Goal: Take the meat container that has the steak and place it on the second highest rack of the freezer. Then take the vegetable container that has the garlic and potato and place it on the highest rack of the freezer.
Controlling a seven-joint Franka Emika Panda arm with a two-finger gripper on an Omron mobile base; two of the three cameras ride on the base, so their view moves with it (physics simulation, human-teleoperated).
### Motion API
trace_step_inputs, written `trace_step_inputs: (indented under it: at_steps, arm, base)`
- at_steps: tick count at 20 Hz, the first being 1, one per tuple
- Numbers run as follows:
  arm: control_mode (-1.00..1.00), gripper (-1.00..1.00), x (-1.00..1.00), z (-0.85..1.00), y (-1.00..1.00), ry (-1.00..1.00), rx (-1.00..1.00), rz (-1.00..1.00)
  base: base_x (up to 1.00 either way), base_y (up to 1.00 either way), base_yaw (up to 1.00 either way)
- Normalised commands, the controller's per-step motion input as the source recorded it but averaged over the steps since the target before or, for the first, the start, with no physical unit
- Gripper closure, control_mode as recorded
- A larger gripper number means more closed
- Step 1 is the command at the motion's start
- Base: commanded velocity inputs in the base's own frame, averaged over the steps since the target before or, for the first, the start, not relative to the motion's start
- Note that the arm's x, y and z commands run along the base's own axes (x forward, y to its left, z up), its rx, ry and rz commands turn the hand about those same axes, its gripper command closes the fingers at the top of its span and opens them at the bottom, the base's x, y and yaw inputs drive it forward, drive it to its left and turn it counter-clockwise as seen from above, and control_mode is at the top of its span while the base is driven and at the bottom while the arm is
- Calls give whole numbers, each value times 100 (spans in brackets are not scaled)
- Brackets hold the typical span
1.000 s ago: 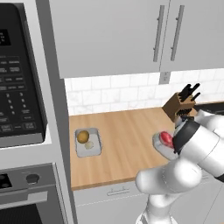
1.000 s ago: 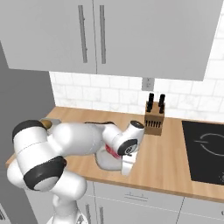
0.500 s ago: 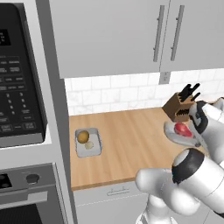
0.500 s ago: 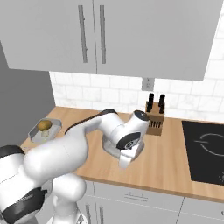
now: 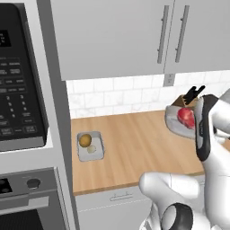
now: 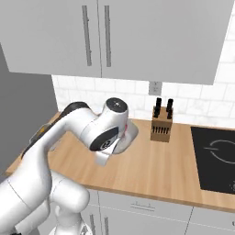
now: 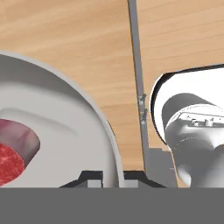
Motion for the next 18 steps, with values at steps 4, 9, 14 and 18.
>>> trace_step_inputs:
  at_steps: [4,9,14,18]
  arm:
    - [-100,100,-15,84,100,-9,-26,0]
    - [-100,100,-70,20,60,-5,-3,-15]
    - [-100,100,-92,-5,7,-21,5,-6]
    - [-100,100,-58,-17,30,-29,-4,1]
  base:
    - [0,0,0]
    - [0,0,0]
    - [0,0,0]
    - [0,0,0]
